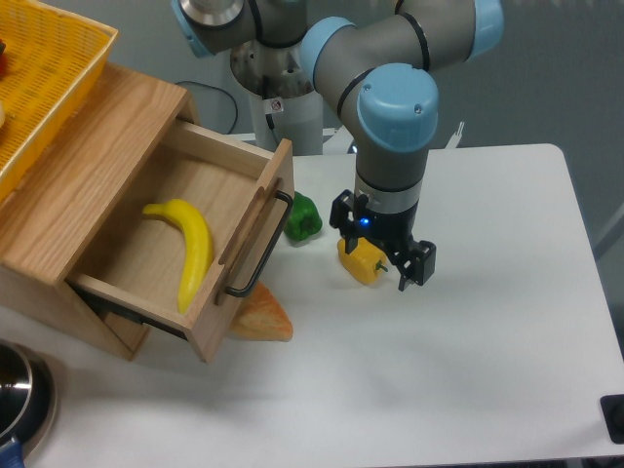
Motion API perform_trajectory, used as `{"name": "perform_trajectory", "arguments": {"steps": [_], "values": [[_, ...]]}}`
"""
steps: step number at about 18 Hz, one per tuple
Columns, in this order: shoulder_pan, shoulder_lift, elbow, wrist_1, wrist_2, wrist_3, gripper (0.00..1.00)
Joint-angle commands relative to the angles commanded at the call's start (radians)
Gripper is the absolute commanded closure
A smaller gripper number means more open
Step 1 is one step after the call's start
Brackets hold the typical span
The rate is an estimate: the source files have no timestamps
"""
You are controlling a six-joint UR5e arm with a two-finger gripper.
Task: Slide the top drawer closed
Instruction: 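Move the gripper down and toward the open drawer's front panel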
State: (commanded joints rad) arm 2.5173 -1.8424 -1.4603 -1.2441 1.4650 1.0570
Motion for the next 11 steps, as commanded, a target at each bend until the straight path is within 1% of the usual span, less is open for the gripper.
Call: {"name": "perform_trajectory", "arguments": {"steps": [1,2,3,5,6,8,11], "values": [[-0.002,0.014,-0.003,-0.002,-0.003,0.0,0.07],[-0.003,0.023,-0.003,-0.005,-0.006,-0.002,0.18],[-0.006,0.026,-0.005,-0.009,-0.008,-0.002,0.25],[-0.018,0.034,-0.021,-0.012,-0.003,-0.005,0.5],[-0.02,0.034,-0.028,-0.014,0.0,-0.003,0.6],[-0.023,0.034,-0.05,-0.014,0.0,0.001,0.76],[-0.047,0.034,-0.06,-0.014,0.002,-0.005,0.93]]}}
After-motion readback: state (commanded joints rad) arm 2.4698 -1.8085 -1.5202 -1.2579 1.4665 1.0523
